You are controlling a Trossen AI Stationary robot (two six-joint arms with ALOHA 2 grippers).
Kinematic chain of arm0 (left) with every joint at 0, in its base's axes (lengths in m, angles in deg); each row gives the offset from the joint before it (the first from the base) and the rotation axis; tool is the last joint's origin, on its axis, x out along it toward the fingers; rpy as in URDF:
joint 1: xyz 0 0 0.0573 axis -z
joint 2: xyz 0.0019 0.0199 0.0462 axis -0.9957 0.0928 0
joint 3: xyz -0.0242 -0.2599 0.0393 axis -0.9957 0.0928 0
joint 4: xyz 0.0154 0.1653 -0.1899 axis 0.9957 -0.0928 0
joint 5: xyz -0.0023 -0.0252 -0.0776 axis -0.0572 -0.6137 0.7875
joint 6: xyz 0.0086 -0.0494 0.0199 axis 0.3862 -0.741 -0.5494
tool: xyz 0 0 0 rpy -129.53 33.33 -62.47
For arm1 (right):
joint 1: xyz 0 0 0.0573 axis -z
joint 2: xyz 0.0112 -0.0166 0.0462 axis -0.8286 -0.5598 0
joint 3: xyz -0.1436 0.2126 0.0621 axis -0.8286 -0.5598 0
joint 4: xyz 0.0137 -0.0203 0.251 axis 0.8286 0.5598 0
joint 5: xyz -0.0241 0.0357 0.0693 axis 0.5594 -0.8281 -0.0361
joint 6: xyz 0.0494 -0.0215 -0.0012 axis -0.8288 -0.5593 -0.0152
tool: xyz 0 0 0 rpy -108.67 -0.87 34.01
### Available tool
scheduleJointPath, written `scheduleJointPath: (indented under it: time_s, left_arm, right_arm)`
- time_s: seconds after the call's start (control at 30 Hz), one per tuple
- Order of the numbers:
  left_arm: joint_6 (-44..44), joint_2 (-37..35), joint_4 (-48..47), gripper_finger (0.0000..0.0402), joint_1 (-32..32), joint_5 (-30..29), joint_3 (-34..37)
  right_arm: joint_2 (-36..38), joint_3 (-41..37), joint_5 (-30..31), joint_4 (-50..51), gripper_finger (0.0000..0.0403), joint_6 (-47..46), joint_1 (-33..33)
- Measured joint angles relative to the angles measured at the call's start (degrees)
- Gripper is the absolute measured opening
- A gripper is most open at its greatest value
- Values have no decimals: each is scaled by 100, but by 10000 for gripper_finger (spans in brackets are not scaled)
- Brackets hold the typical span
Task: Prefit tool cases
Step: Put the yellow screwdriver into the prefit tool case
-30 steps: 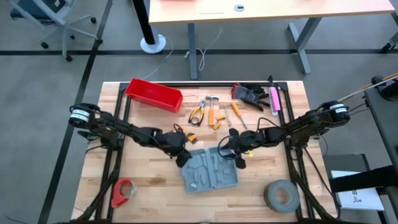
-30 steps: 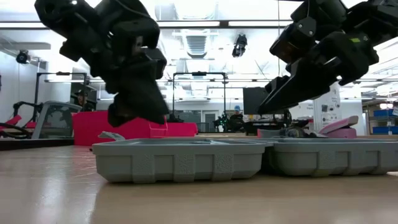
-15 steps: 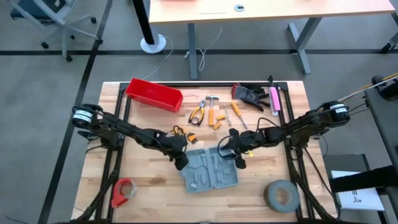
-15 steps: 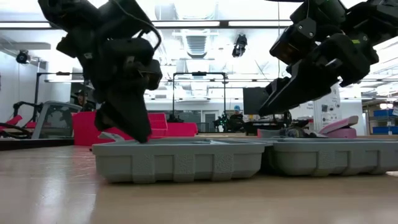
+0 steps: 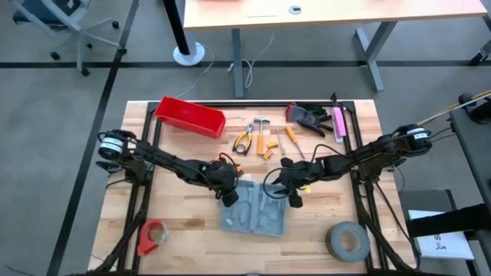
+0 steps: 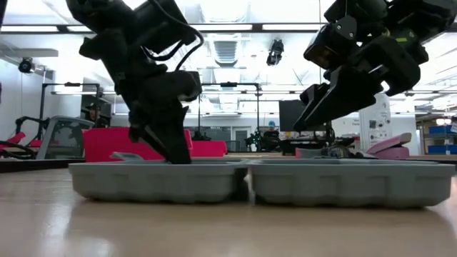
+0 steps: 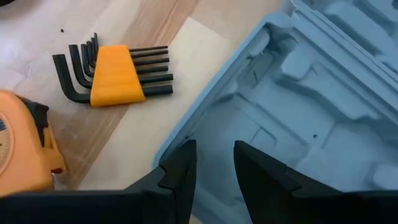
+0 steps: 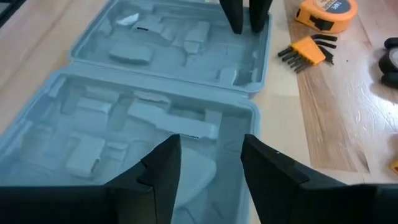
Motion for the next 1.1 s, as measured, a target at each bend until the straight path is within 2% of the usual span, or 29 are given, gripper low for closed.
scheduleJointPath:
  time_s: [0.13,0.37,0.6,0.9,1.1]
  left_arm:
    - [-5,0,12,114,-10,72,0]
    - [-64,-7,7,114,-10,534,-71]
    - [107,-18,56,114,-6,515,-412]
    - [602,-86,315,114,20,-527,-691]
    - [755,-272,787,114,203,-1078,-590]
  right_arm:
    - [0,0,11,4,154,-18,0]
    - [0,-2,32,6,152,55,59]
    - [0,0,-57,6,148,34,210]
    - [47,-2,-75,6,168,-155,291]
    - [436,-2,-23,29,166,-273,289]
